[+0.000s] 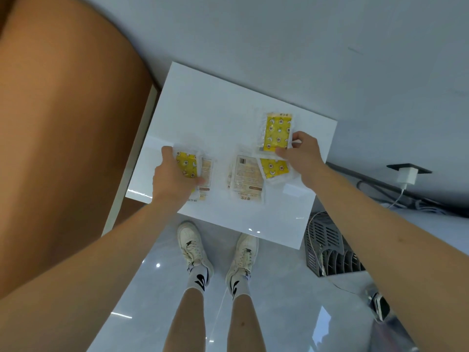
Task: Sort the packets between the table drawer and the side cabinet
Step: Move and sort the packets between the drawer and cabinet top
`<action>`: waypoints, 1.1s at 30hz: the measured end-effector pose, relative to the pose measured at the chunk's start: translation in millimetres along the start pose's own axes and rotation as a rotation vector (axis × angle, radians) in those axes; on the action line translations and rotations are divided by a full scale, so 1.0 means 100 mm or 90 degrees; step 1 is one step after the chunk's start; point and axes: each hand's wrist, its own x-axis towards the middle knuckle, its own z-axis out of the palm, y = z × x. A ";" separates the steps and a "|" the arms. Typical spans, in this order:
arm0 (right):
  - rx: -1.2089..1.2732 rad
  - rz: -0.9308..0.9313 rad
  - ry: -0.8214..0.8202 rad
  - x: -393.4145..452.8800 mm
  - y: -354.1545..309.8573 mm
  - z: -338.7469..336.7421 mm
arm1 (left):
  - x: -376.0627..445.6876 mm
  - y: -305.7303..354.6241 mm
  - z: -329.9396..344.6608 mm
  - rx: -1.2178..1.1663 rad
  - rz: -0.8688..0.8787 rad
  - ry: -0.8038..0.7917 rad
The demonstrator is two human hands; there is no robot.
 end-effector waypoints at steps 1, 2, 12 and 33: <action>0.017 0.001 -0.012 -0.02 0.01 -0.02 | 0.00 0.00 -0.02 -0.006 0.001 -0.001; 0.032 0.002 -0.027 -0.04 0.02 -0.04 | -0.01 -0.01 -0.04 -0.008 0.003 -0.001; 0.080 0.000 -0.060 -0.24 0.09 -0.14 | -0.03 -0.12 -0.17 -0.127 -0.006 0.008; -0.014 -0.183 -0.289 -3.24 -2.01 -0.01 | -2.79 0.28 -2.69 -0.495 -0.010 0.219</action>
